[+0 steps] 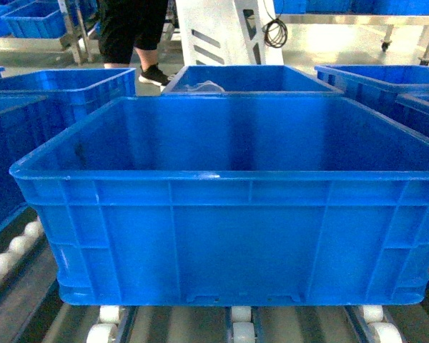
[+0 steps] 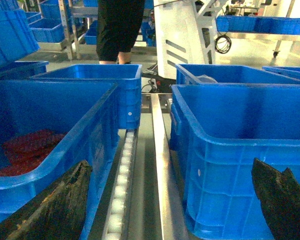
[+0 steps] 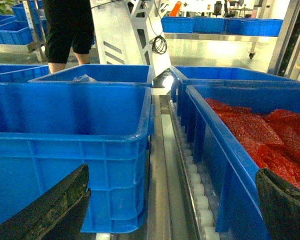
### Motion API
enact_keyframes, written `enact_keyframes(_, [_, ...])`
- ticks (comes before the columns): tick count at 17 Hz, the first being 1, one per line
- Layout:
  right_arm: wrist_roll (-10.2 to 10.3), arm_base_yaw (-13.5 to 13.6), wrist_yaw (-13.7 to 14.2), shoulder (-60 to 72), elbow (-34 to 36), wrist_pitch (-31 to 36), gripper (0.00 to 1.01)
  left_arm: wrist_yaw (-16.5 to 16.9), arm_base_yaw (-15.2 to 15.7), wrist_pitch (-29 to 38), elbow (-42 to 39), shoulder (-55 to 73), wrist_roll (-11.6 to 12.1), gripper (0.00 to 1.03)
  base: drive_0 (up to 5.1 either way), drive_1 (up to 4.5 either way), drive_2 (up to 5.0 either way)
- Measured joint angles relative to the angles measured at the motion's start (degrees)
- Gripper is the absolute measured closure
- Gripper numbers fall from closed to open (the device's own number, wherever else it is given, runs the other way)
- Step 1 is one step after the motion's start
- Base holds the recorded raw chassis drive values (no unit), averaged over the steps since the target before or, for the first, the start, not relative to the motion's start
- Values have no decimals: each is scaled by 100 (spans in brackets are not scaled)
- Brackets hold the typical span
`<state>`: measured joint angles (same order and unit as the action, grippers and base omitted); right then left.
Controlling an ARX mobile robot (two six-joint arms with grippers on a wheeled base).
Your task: Place box next to blue box on left shelf
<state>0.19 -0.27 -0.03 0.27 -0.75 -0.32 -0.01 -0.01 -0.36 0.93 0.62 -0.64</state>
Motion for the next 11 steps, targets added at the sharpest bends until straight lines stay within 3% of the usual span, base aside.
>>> enact_keyframes(11, [0,0,0,0,0,0,3,-2,0,2,0,0,2,5,0,0,0])
